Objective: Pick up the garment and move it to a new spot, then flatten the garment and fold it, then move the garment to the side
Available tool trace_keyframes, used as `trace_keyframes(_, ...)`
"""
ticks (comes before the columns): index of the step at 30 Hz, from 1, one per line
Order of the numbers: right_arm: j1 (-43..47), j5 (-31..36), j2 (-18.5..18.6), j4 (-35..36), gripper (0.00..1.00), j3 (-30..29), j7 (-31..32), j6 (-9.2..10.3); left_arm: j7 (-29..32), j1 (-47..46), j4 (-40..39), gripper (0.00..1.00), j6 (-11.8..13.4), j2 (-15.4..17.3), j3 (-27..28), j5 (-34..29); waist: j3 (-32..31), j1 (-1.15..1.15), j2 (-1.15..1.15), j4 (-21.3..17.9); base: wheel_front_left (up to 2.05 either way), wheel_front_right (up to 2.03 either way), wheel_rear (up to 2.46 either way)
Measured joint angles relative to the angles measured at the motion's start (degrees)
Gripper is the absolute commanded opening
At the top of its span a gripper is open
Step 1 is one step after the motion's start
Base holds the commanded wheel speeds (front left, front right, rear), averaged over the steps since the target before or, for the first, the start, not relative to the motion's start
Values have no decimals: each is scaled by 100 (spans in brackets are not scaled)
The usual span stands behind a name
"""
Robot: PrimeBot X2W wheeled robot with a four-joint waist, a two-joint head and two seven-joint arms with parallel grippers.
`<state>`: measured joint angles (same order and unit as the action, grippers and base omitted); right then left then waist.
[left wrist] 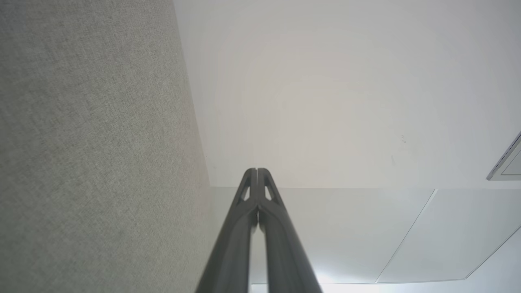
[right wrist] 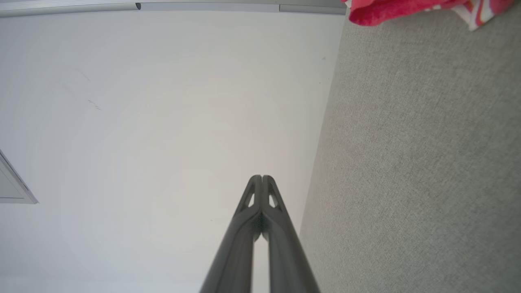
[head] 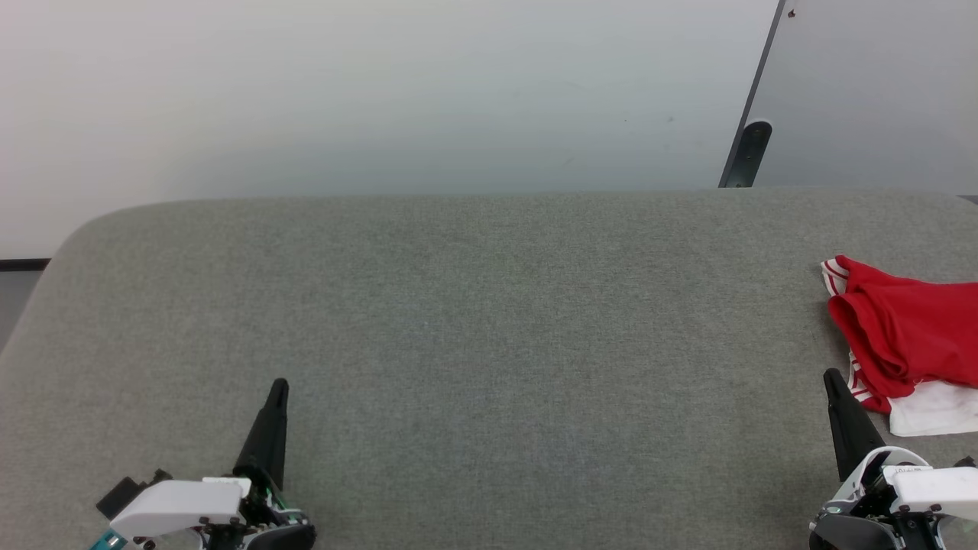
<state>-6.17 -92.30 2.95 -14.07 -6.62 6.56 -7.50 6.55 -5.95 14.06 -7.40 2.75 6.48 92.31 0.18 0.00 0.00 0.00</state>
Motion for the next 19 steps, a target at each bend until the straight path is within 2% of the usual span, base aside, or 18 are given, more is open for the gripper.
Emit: trace_keyframes(19, 0, 0, 0, 0, 0, 0, 0, 1, 0, 0, 0, 0, 0, 0, -1, 0, 0, 0, 0, 0, 0, 0, 0)
